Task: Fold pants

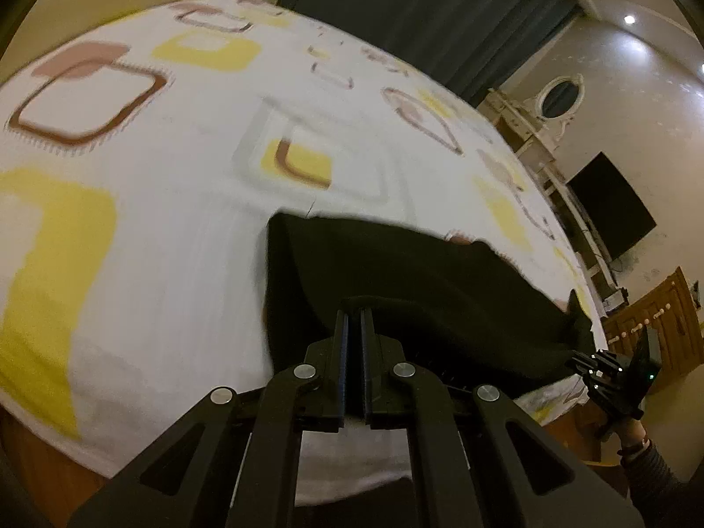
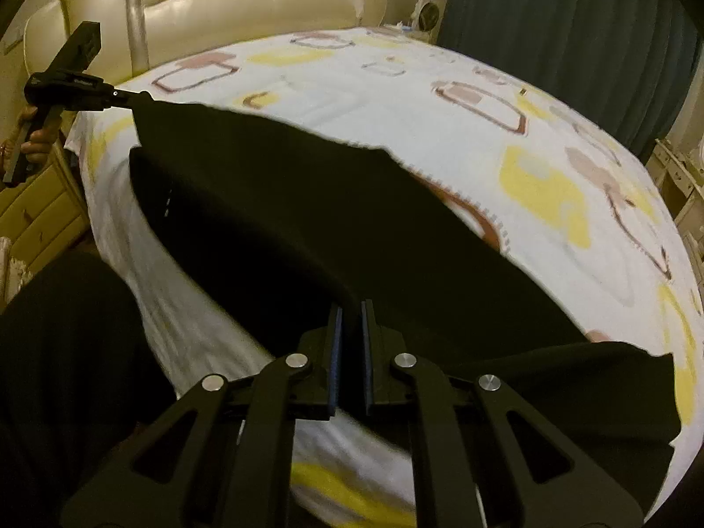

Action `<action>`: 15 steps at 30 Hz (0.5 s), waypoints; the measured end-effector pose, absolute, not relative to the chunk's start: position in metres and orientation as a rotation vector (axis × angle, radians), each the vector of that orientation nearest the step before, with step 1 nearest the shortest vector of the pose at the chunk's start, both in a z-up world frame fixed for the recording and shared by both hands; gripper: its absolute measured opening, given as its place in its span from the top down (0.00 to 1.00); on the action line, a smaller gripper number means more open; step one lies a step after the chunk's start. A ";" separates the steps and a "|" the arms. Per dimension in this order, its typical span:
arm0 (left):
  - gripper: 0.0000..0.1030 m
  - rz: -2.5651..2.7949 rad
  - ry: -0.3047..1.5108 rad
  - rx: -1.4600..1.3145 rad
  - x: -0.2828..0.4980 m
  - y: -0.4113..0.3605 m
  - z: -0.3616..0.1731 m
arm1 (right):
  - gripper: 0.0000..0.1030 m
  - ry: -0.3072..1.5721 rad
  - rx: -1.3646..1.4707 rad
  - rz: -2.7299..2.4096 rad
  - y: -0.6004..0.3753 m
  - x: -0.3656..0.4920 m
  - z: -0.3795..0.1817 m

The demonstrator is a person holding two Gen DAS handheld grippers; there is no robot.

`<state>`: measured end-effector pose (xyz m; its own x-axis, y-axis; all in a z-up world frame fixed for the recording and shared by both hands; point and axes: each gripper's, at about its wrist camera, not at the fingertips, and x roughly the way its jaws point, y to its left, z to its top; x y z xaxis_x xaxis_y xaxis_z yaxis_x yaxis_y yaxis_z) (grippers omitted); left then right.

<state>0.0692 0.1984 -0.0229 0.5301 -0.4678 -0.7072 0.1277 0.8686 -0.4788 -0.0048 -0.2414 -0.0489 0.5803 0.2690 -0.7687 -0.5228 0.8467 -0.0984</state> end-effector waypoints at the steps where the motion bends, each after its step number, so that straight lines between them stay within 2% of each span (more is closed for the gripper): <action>1: 1.00 -0.348 0.962 -0.393 0.069 0.199 -0.028 | 0.93 0.837 -0.333 0.471 -0.240 -0.006 -0.052; 6: 1.00 -0.317 1.016 -0.428 0.061 0.209 -0.058 | 0.92 0.883 -0.320 0.469 -0.237 -0.013 -0.072; 9: 1.00 -0.309 1.041 -0.414 0.060 0.206 -0.067 | 0.88 0.901 -0.287 0.466 -0.240 -0.015 -0.080; 12: 0.99 -0.290 1.028 -0.357 0.055 0.200 -0.062 | 0.79 0.907 -0.195 0.471 -0.250 -0.016 -0.075; 15: 0.99 -0.257 0.999 -0.307 0.049 0.198 -0.049 | 0.63 0.897 -0.046 0.474 -0.271 -0.020 -0.062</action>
